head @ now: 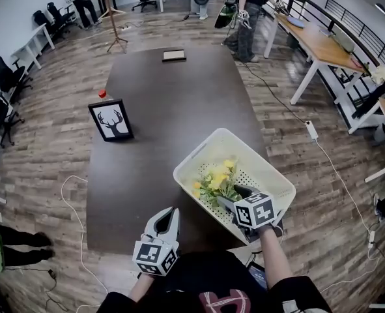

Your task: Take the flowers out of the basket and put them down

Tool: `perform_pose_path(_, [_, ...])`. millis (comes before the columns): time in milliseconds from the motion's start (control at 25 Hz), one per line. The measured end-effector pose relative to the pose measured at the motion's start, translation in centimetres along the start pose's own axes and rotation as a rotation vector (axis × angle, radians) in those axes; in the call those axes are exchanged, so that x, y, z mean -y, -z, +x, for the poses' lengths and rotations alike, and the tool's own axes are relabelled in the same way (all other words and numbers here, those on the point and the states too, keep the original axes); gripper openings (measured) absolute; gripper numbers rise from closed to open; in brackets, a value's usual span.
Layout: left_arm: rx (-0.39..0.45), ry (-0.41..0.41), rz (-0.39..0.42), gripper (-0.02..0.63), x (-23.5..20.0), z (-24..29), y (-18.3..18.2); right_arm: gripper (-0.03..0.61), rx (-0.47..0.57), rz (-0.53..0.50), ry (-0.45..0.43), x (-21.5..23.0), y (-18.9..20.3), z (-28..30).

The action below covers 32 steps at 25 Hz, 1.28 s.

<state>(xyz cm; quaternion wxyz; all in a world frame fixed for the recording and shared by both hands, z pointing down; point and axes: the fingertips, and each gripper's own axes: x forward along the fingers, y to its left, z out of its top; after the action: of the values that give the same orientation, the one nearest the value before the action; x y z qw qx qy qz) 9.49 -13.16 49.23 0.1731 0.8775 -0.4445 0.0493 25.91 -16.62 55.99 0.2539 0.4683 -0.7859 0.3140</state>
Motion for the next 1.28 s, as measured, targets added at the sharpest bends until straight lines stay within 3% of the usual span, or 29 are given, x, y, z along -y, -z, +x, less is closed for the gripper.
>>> perform_pose_path(280, [0.005, -0.020, 0.003, 0.008, -0.3, 0.4, -0.2, 0.291, -0.057, -0.095, 0.063, 0.9, 0.7, 1.3])
perform_pose_path(480, [-0.002, -0.025, 0.005, 0.008, -0.5, 0.7, -0.1, 0.296, -0.111, -0.046, 0.040, 1.3, 1.8, 2.8])
perform_pose_path(640, [-0.005, -0.035, -0.001, 0.008, -0.8, 0.8, 0.1, 0.308, -0.171, -0.072, 0.042, 1.5, 2.8, 3.8])
perform_pose_path(960, [-0.003, -0.047, -0.005, 0.008, -1.0, 0.7, 0.1, 0.338, -0.239, -0.129, 0.101, 2.1, 4.5, 4.5])
perform_pose_path(1280, [-0.001, -0.056, -0.002, 0.008, -0.8, 0.5, 0.1, 0.314, -0.271, -0.126, 0.150, 2.9, 5.6, 5.1])
